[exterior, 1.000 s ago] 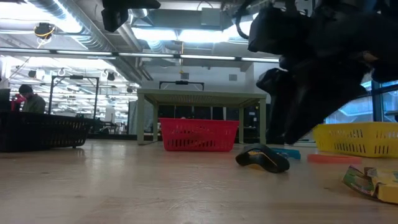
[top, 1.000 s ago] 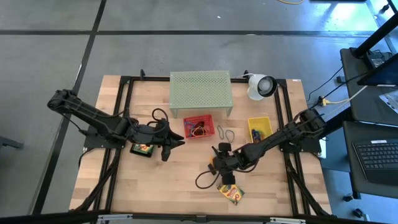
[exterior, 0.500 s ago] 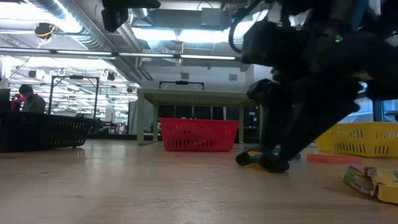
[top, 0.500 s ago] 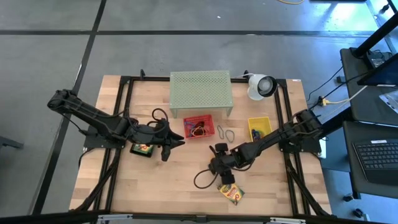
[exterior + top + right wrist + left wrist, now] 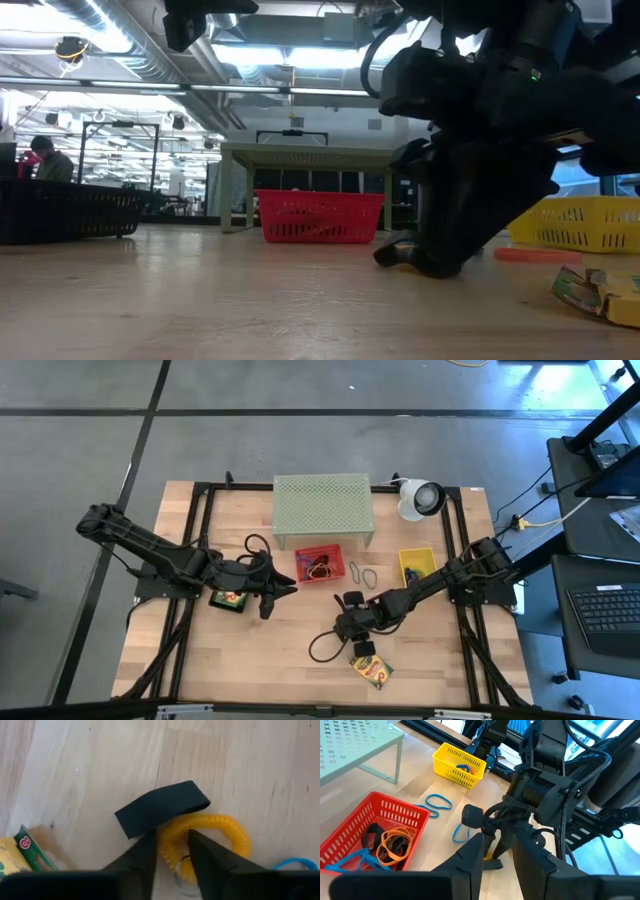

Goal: Pick & Place Office Desk Supplies
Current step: Put the yellow spring keychain into the yellow bin, then put the black rubber band into the red bin

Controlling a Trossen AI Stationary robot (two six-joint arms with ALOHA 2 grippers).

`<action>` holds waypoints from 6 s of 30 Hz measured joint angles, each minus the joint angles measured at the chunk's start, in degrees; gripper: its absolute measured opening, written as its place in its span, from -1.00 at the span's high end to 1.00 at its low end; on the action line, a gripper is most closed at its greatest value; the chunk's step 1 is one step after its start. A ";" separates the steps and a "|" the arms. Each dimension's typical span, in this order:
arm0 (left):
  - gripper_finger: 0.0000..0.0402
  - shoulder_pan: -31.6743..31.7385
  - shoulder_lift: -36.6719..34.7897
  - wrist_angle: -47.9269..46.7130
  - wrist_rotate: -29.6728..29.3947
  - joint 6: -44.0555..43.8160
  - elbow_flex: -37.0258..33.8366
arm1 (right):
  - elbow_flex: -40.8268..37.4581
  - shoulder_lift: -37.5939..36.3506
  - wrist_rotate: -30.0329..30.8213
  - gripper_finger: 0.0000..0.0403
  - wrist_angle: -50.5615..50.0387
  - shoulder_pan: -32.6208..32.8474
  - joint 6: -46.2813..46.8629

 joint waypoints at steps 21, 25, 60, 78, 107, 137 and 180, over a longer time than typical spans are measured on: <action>0.51 0.00 0.00 -0.02 0.78 -0.66 0.00 | -0.61 -6.06 2.74 0.97 -8.65 -1.04 15.51; 0.51 0.00 0.00 -0.02 1.71 -0.64 0.00 | -0.59 -10.83 2.58 0.97 -10.66 -1.29 18.11; 0.51 0.00 0.00 -0.04 2.58 -0.48 0.00 | -23.17 -51.53 9.22 0.98 -36.79 -20.44 56.03; 0.51 0.00 0.00 -0.06 3.36 1.07 0.00 | -29.20 -50.98 4.72 0.73 -34.96 -25.24 54.95; 0.51 3.58 26.15 -2.58 26.05 24.89 16.18 | -14.92 -51.31 9.42 -0.01 -37.58 -19.12 51.41; -0.10 8.73 50.00 -9.10 32.51 58.01 31.10 | -14.51 -51.31 16.96 0.32 -37.75 -5.66 57.86; 0.98 9.03 54.83 -4.42 29.47 35.49 31.02 | -14.51 -51.31 16.81 0.32 -36.83 -5.57 54.71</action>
